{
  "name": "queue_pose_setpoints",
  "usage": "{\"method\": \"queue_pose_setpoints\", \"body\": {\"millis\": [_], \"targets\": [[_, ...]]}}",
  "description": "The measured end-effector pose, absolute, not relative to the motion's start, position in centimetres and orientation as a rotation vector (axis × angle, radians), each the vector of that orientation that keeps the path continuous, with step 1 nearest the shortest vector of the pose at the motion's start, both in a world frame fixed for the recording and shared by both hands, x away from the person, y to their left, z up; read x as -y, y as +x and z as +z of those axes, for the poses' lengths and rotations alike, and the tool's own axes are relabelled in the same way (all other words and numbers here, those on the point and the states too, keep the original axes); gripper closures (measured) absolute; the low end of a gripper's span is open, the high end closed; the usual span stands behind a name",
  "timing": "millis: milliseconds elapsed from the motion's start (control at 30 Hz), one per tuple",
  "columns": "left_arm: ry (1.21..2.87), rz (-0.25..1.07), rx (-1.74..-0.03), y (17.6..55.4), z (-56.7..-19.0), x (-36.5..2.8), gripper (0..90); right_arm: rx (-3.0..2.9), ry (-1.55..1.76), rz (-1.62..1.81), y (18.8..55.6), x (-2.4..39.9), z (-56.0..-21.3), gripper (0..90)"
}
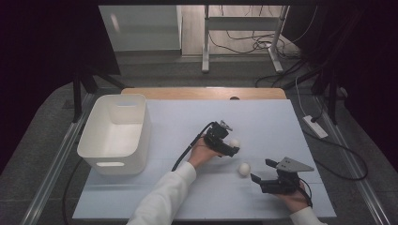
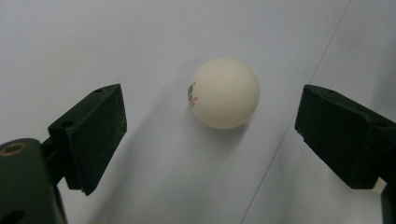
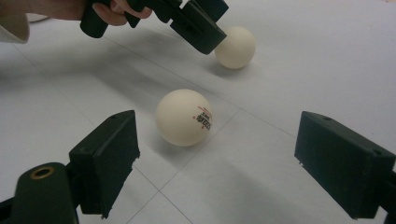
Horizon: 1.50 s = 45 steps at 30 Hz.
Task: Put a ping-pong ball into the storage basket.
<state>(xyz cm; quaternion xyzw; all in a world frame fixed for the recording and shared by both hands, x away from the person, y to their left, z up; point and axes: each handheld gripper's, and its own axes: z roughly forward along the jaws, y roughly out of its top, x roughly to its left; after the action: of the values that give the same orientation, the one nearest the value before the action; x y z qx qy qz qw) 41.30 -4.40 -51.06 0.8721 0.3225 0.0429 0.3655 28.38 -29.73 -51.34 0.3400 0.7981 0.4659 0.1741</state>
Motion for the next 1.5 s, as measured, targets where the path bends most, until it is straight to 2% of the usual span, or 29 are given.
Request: {"method": "queue_pose_setpoints", "body": {"millis": [467,700,767,867,900,1000,1067,1500], "targets": [[2.260,0.084,-0.836,42.3,-52.0,5.5,10.5,-2.263,0.964,1.327,28.4,29.8,-51.4,13.4],[2.247,0.081,-0.835,42.7,-52.6,5.7,16.2,-2.265,0.961,1.322,28.4,29.8,-51.4,13.4],[2.243,0.073,-0.827,42.7,-52.7,5.7,19.9,-2.264,0.962,1.323,28.4,29.8,-51.4,13.4],[2.234,0.068,-0.818,42.7,-52.7,5.6,30.7,-2.264,0.963,1.323,28.4,29.8,-51.4,13.4],[2.232,0.060,-0.810,42.7,-52.6,5.6,30.7,-2.264,0.963,1.323,28.4,29.8,-51.4,13.4],[2.221,0.039,-0.797,42.5,-52.5,5.6,44.3,-2.264,0.964,1.325,28.4,29.8,-51.4,13.4],[2.226,0.051,-0.789,42.5,-52.4,5.6,50.3,-2.263,0.964,1.325,28.4,29.8,-51.4,13.4],[2.188,0.052,-0.791,42.1,-51.3,5.0,51.1,-2.261,0.965,1.324,28.4,29.9,-51.4,13.4]]}}
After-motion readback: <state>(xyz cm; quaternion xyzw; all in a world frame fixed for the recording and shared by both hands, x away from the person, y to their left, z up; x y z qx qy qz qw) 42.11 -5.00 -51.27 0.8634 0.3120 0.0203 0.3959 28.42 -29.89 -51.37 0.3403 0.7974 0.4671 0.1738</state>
